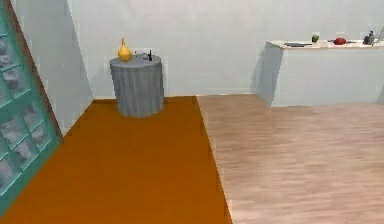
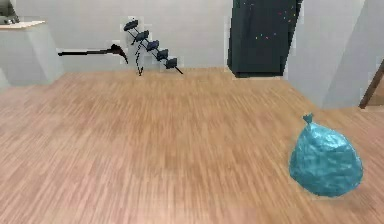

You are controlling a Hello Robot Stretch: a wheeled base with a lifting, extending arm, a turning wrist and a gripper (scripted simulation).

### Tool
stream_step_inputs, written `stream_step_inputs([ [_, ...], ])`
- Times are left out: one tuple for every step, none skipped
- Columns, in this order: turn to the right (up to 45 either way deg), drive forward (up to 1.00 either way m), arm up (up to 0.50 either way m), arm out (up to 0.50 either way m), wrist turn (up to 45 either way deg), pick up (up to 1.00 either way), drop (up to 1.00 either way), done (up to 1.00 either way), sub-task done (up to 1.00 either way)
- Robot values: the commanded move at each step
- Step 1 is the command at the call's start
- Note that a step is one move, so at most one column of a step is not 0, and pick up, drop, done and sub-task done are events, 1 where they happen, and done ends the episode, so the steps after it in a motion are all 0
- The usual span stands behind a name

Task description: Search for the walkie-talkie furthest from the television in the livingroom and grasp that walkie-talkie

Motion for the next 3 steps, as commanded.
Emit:
stream_step_inputs([
  [-9.0,0.00,0.00,0.00,0.0,0.00,0.00,0.00,0.00],
  [0.0,1.00,0.00,0.00,0.0,0.00,0.00,0.00,0.00],
  [-3.0,0.00,0.00,0.00,0.0,0.00,0.00,0.00,0.00],
])
